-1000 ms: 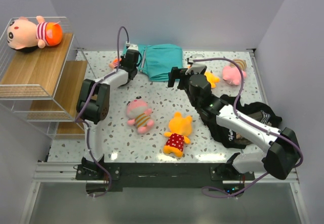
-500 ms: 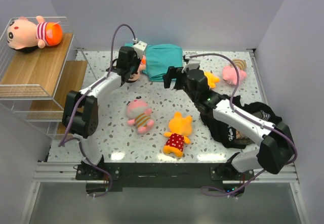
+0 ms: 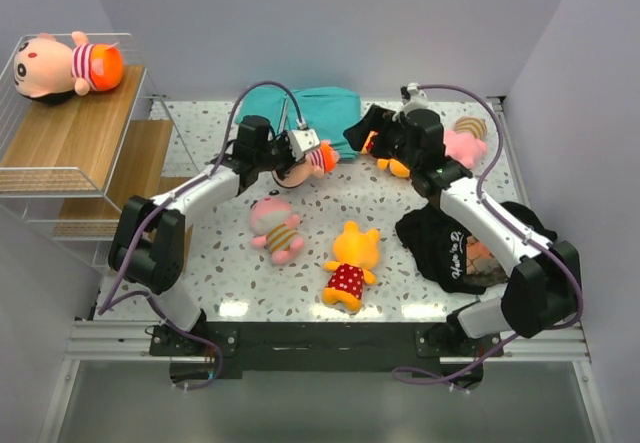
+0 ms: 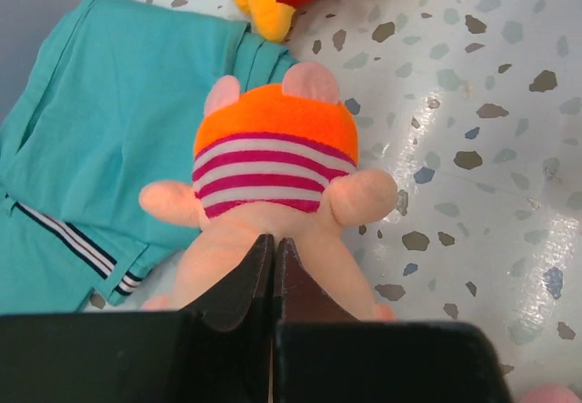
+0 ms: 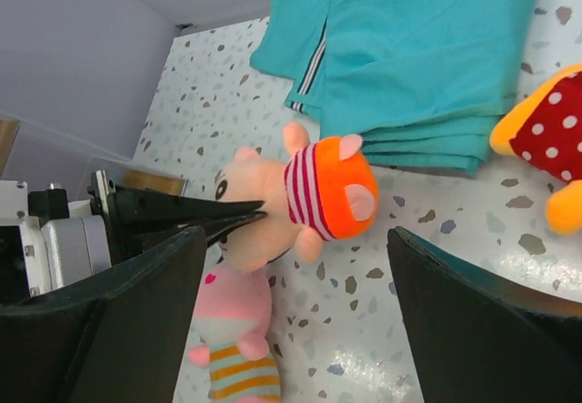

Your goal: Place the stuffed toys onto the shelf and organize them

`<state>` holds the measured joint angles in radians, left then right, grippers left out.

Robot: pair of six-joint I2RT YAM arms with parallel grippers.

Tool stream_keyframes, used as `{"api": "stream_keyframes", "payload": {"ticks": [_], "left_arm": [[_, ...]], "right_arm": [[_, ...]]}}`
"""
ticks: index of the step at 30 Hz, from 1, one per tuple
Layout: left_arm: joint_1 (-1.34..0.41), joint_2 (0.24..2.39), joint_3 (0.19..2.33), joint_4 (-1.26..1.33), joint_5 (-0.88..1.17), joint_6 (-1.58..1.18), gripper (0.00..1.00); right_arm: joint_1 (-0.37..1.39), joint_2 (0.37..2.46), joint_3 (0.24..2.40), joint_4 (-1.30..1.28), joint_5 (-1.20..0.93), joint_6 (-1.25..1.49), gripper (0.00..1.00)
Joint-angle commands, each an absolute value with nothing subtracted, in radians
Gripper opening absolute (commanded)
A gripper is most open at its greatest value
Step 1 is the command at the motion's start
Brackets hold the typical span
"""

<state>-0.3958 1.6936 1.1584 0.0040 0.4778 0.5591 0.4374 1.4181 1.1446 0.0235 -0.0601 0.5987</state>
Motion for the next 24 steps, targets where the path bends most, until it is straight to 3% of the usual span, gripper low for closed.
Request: {"api": "stream_keyframes", "payload": {"ticks": [1, 8, 12, 16, 17, 19, 21, 24], "left_arm": [[-0.397, 1.706, 1.187, 0.002, 0.603, 0.765, 0.00], [-0.399, 1.661, 1.065, -0.031, 0.578, 1.084, 0.00], [-0.399, 1.704, 1.101, -0.029, 0.476, 1.046, 0.00], [-0.393, 1.755, 1.175, -0.065, 0.466, 0.918, 0.25], [-0.393, 1.749, 1.170, -0.034, 0.466, 0.832, 0.41], [-0.393, 1.726, 1.161, 0.070, 0.434, 0.752, 0.48], [-0.393, 1.710, 1.170, 0.110, 0.358, 0.634, 0.49], [-0.393, 1.736, 1.296, 0.042, 0.260, 0.490, 0.56]], "right_arm": [[0.437, 1.388, 1.101, 0.037, -0.138, 0.660, 0.84], [0.437, 1.327, 1.032, 0.066, -0.101, 0.670, 0.84], [0.437, 1.315, 1.026, 0.064, -0.091, 0.669, 0.84], [0.437, 1.289, 1.000, 0.071, -0.049, 0.672, 0.86], [0.439, 1.286, 0.999, 0.069, -0.045, 0.670, 0.86], [0.437, 1.281, 0.996, 0.071, -0.038, 0.664, 0.87], [0.437, 1.278, 0.996, 0.069, -0.035, 0.661, 0.87], [0.437, 1.272, 0.996, 0.064, -0.032, 0.661, 0.87]]}}
